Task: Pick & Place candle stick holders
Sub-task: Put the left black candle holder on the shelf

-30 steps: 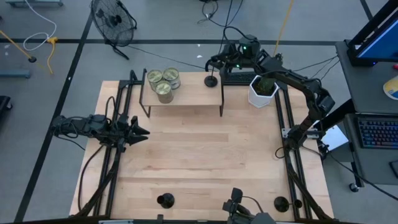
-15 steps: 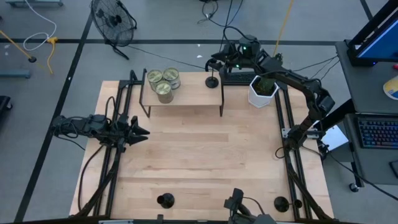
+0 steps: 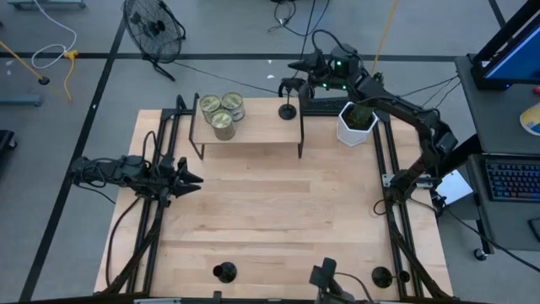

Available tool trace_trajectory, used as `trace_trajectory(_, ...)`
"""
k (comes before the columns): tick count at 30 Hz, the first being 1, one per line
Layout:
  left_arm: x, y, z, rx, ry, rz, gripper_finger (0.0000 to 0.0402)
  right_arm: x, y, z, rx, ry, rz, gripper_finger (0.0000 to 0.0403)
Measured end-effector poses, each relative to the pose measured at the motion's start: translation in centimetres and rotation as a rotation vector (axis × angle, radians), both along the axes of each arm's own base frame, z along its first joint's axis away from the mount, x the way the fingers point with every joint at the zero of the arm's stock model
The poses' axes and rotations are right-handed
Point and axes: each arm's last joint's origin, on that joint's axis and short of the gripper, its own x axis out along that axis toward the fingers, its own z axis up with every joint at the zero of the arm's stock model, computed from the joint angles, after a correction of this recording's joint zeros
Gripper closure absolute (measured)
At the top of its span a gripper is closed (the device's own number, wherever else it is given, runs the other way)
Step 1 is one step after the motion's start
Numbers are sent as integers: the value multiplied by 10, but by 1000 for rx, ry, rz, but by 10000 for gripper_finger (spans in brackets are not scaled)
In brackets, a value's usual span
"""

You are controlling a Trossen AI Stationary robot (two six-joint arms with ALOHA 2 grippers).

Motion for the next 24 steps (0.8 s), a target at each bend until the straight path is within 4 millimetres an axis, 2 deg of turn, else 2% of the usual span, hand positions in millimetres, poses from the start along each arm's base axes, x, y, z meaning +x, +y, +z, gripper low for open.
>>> trace_trajectory(9, 0, 0, 0, 4, -2, 4, 259, -26, 26, 37, -50, -52, 4, 150)
trace_trajectory(15, 0, 0, 4, -13, -44, 4, 259, -48, 46, 50, 45, -28, -3, 173)
trace_trajectory(19, 0, 0, 5, -16, -53, 4, 259, -62, 62, 52, 81, -18, 3, 213)
trace_trajectory(24, 0, 0, 5, -15, -52, 4, 259, -74, 88, 43, 74, -12, -24, 295)
